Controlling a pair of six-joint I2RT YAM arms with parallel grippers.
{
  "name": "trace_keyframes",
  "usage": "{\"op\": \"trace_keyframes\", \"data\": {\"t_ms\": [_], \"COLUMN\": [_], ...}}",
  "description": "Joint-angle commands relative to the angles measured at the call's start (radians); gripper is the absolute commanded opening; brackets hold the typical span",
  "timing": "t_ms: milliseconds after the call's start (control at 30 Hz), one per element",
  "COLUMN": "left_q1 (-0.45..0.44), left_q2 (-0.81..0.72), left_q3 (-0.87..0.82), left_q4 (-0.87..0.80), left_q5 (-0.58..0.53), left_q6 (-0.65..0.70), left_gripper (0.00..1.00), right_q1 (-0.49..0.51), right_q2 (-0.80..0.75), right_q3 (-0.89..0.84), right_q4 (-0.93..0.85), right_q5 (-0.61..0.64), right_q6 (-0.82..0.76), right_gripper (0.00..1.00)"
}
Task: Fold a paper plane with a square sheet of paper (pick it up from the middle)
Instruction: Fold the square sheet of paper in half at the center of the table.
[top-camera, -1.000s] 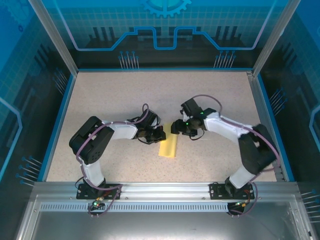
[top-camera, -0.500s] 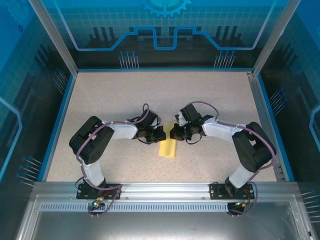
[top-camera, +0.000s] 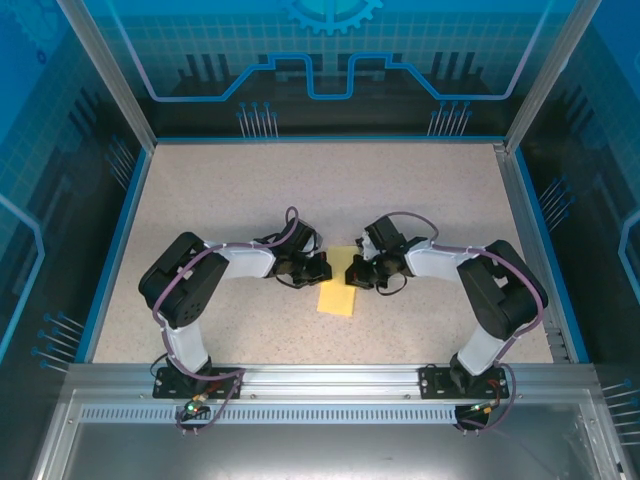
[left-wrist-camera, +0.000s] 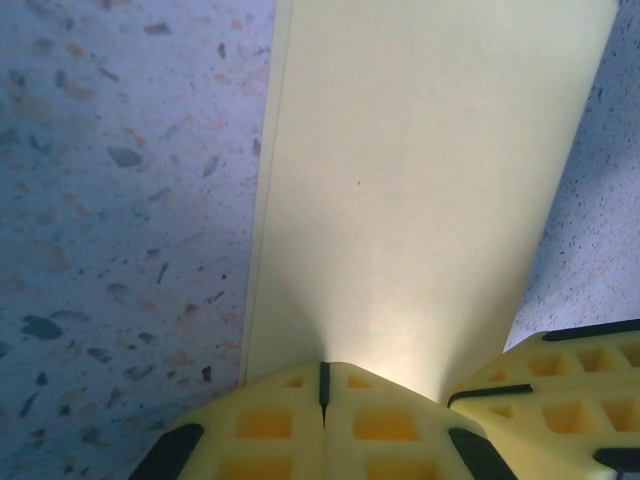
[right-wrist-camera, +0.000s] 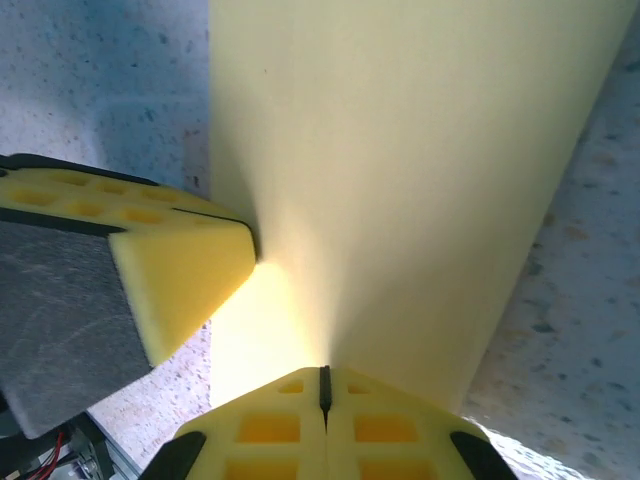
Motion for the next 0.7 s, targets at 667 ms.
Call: {"op": "trace_keyframes", "data": {"t_ms": [667], "left_q1": [-0.007], "left_q2": [0.064], "left_q3": [-0.003], "left_q4": [-0.099], "left_q5": [-0.065], "left_q6": [0.049], "left_gripper": [0.00], "right_q1": [-0.036], "right_q2": [0.004], "right_q3": [-0.083], "right_q4": [0.065], "right_q5": [-0.036], "right_q6": [-0.065], "right_gripper": [0.00]}}
